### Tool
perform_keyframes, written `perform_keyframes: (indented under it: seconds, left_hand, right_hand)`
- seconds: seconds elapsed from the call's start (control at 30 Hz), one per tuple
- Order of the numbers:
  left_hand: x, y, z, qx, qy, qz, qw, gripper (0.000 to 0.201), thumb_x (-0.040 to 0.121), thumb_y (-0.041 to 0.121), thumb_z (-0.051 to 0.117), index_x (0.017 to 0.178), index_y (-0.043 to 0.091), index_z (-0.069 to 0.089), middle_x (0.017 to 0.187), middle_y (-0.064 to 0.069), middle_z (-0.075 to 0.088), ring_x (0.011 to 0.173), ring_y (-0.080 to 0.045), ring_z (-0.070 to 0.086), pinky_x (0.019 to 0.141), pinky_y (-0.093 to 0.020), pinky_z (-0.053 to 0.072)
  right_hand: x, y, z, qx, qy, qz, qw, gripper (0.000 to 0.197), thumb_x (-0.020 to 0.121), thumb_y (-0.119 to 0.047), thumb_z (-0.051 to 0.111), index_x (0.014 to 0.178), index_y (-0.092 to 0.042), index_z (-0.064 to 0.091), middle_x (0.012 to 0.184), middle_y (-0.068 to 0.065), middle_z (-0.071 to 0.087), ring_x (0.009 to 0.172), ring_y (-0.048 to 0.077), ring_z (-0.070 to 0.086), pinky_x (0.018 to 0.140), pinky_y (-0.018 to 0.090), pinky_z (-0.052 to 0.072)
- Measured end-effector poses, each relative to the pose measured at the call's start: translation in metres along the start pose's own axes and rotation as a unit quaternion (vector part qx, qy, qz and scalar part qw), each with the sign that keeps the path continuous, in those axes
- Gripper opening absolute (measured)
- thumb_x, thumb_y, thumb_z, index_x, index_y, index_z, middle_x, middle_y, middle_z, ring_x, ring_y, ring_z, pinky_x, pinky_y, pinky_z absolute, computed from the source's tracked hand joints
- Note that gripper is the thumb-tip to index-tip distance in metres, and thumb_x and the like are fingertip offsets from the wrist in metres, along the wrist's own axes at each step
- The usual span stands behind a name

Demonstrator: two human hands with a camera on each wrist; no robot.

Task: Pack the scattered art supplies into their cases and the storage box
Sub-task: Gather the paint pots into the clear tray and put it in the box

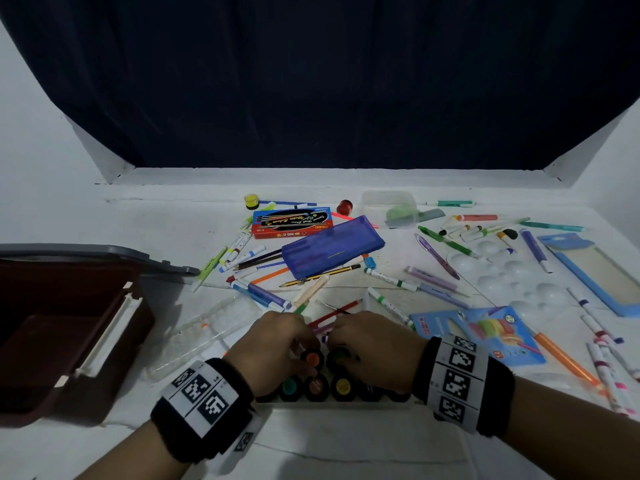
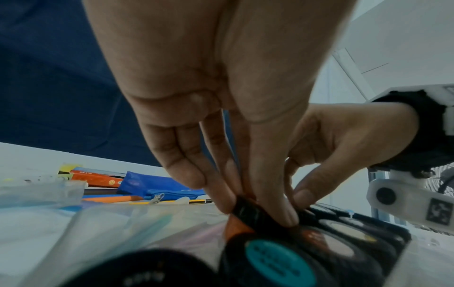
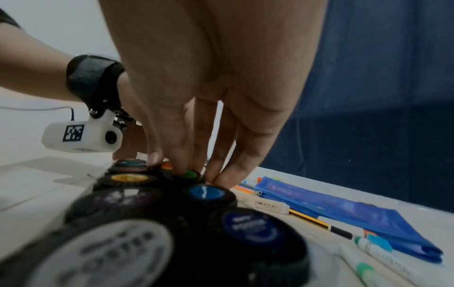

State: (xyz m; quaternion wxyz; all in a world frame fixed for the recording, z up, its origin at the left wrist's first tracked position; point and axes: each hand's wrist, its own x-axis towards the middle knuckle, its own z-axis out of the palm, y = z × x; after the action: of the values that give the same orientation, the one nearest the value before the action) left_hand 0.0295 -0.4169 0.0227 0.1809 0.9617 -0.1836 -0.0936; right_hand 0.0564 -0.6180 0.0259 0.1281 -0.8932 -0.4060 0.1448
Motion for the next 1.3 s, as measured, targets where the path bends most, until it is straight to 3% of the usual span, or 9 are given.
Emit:
perform_keyframes:
  seconds: [0.17, 0.33, 0.53, 0.67, 0.8, 0.93, 1.13, 1.2, 1.3]
  left_hand:
    - [0.008, 0.003, -0.003, -0.011, -0.029, 0.025, 0.999, 0.029, 0.078, 0.030, 0.080, 0.106, 0.033, 0.075, 0.107, 0.012, 0.068, 0.085, 0.001, 0.049, 0.066, -0.002, 0.030]
    - [0.010, 0.004, -0.002, 0.033, -0.023, 0.003, 0.999, 0.033, 0.079, 0.041, 0.077, 0.111, 0.041, 0.072, 0.107, 0.014, 0.067, 0.086, 0.001, 0.043, 0.073, -0.018, 0.030]
    - [0.013, 0.005, -0.005, 0.071, -0.019, -0.023, 0.997, 0.035, 0.076, 0.046, 0.078, 0.110, 0.041, 0.071, 0.107, 0.015, 0.066, 0.099, -0.008, 0.056, 0.076, -0.020, 0.038]
    - [0.015, 0.000, -0.006, 0.041, -0.038, -0.016, 0.998, 0.033, 0.073, 0.046, 0.080, 0.104, 0.038, 0.074, 0.102, 0.011, 0.068, 0.093, -0.007, 0.062, 0.076, -0.024, 0.048]
    - [0.016, -0.010, -0.010, -0.042, -0.049, 0.009, 0.998, 0.030, 0.074, 0.049, 0.079, 0.100, 0.035, 0.076, 0.093, 0.011, 0.072, 0.081, -0.002, 0.063, 0.074, -0.023, 0.051]
    - [0.030, -0.014, -0.030, -0.127, 0.051, 0.026, 0.990, 0.023, 0.085, 0.047, 0.070, 0.077, 0.025, 0.070, 0.072, 0.010, 0.066, 0.072, -0.008, 0.061, 0.066, -0.024, 0.048]
    - [0.104, -0.065, -0.080, -0.197, 0.294, -0.067, 0.933, 0.009, 0.087, 0.028, 0.071, 0.082, 0.026, 0.063, 0.073, 0.004, 0.067, 0.067, -0.010, 0.063, 0.063, -0.021, 0.048]
    - [0.136, -0.094, -0.089, -0.205, 0.316, -0.126, 0.918, 0.009, 0.087, 0.027, 0.071, 0.087, 0.025, 0.063, 0.079, 0.003, 0.067, 0.072, -0.016, 0.064, 0.065, -0.021, 0.046]
    - [0.183, -0.137, -0.093, -0.203, 0.252, -0.190, 0.927, 0.018, 0.088, 0.032, 0.070, 0.096, 0.022, 0.057, 0.099, -0.005, 0.065, 0.089, -0.024, 0.062, 0.077, -0.032, 0.049]
  right_hand:
    - [0.006, 0.005, -0.005, -0.022, 0.000, 0.014, 1.000, 0.016, 0.086, -0.028, 0.060, 0.087, -0.014, 0.069, 0.087, 0.003, 0.067, 0.080, 0.019, 0.063, 0.071, 0.036, 0.053]
    - [0.012, 0.013, -0.011, 0.026, 0.003, 0.076, 0.997, 0.029, 0.076, -0.039, 0.076, 0.095, -0.018, 0.070, 0.095, -0.001, 0.067, 0.085, 0.015, 0.061, 0.077, 0.035, 0.052]
    - [0.026, 0.017, -0.008, 0.003, -0.040, 0.097, 0.994, 0.040, 0.070, -0.043, 0.080, 0.103, -0.026, 0.064, 0.104, 0.001, 0.062, 0.095, 0.020, 0.059, 0.078, 0.035, 0.050]
    - [0.030, 0.017, -0.011, -0.023, -0.047, 0.070, 0.996, 0.047, 0.073, -0.040, 0.079, 0.115, -0.026, 0.062, 0.112, 0.000, 0.062, 0.103, 0.019, 0.055, 0.075, 0.028, 0.038]
    - [0.027, 0.024, -0.025, 0.042, 0.000, 0.051, 0.998, 0.045, 0.075, -0.045, 0.077, 0.115, -0.030, 0.060, 0.102, -0.007, 0.067, 0.090, 0.011, 0.060, 0.079, 0.035, 0.051]
    - [0.039, 0.048, -0.042, 0.091, 0.161, 0.074, 0.980, 0.022, 0.084, -0.042, 0.070, 0.097, -0.025, 0.065, 0.085, -0.009, 0.066, 0.075, 0.007, 0.062, 0.073, 0.034, 0.053]
    - [0.095, 0.095, -0.071, 0.083, 0.292, 0.121, 0.945, 0.005, 0.088, -0.026, 0.062, 0.086, -0.022, 0.063, 0.081, -0.004, 0.065, 0.074, 0.015, 0.058, 0.070, 0.033, 0.050]
    - [0.120, 0.113, -0.081, 0.038, 0.281, 0.134, 0.950, 0.009, 0.090, -0.027, 0.059, 0.092, -0.020, 0.062, 0.086, -0.004, 0.063, 0.076, 0.015, 0.054, 0.070, 0.030, 0.045]
    - [0.155, 0.142, -0.094, -0.041, 0.236, 0.160, 0.958, 0.014, 0.091, -0.029, 0.053, 0.098, -0.019, 0.060, 0.096, -0.002, 0.063, 0.086, 0.019, 0.056, 0.076, 0.033, 0.047]
